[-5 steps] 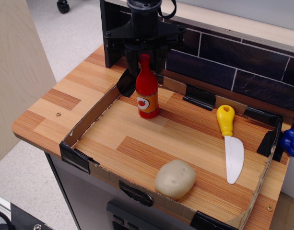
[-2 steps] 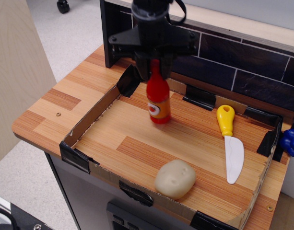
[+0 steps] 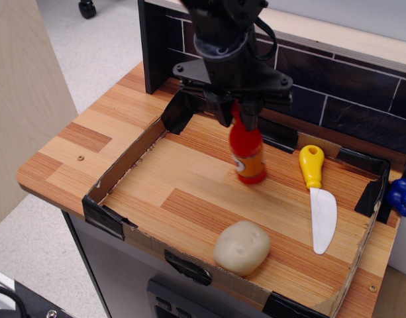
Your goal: Topple hot sauce bottle
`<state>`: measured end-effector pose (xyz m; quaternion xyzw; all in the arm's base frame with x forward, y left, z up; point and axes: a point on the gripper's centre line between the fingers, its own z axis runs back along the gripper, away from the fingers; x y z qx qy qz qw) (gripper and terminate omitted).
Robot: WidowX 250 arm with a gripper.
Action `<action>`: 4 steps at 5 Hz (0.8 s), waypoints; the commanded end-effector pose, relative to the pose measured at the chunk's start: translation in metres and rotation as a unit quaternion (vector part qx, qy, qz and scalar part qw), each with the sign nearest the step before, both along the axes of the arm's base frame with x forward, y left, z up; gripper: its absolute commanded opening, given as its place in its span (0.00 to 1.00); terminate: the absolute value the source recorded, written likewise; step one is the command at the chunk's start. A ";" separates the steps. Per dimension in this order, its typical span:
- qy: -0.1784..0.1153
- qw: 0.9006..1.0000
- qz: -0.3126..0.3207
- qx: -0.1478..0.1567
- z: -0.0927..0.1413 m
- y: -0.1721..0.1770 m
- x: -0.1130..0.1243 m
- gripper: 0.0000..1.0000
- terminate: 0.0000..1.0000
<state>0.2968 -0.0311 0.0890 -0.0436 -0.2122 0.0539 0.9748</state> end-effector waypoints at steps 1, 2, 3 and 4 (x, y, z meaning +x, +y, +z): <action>-0.025 0.999 -0.024 0.001 -0.002 0.005 -0.005 0.00 0.00; 0.030 0.998 -0.047 0.005 -0.010 0.020 -0.012 0.00 0.00; 0.058 0.996 -0.052 0.037 -0.027 0.041 -0.018 0.00 0.00; 0.084 0.994 -0.054 0.049 -0.040 0.054 -0.025 0.00 0.00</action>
